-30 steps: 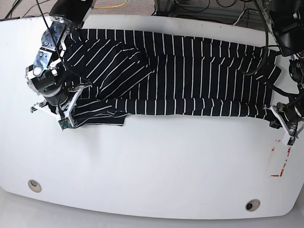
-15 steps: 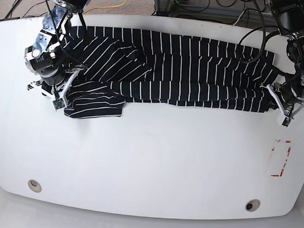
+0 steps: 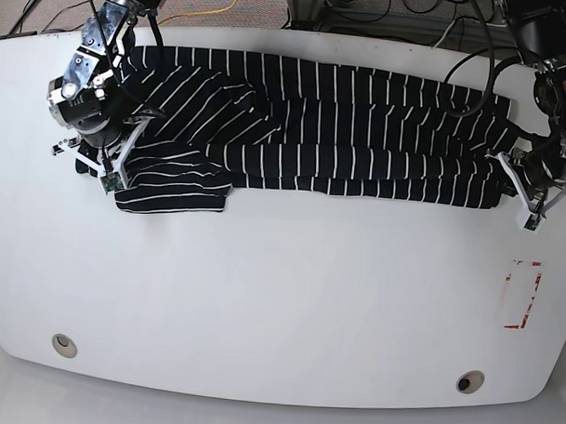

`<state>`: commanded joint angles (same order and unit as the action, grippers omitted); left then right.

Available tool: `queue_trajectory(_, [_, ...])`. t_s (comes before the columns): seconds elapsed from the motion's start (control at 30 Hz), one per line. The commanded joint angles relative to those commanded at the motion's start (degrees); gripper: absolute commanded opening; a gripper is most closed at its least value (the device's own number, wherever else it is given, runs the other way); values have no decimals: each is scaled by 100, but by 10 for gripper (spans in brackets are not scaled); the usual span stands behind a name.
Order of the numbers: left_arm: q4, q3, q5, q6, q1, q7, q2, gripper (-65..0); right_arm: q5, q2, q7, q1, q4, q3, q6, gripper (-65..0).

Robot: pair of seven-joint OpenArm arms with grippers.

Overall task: Layout the t-shirt on the table in an organized manner, then fold the t-shirt properly
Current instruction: 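Lay the folded hem down on the shirt and open both grippers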

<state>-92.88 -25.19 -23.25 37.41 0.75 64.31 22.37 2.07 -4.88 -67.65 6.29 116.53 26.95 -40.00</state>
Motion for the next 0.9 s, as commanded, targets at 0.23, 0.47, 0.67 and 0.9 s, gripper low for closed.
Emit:
queue_trajectory(0.23, [-396, -88, 0, 0, -35, 352, 0, -649, 0, 0, 0, 149, 0, 0, 0, -650])
queue_trajectory(0.47, [-448, -88, 0, 9, -246, 387, 0, -649, 0, 0, 0, 413, -18, 9, 0, -650])
queue_trajectory(0.67, [-448, -88, 9, 9, -457, 387, 0, -649, 0, 0, 9, 554, -35, 141, 0, -650])
queue_trajectory(0.9, [-431, -88, 26, 9, -598, 387, 0, -649, -26, 0, 9, 607, -53, 246, 0, -650])
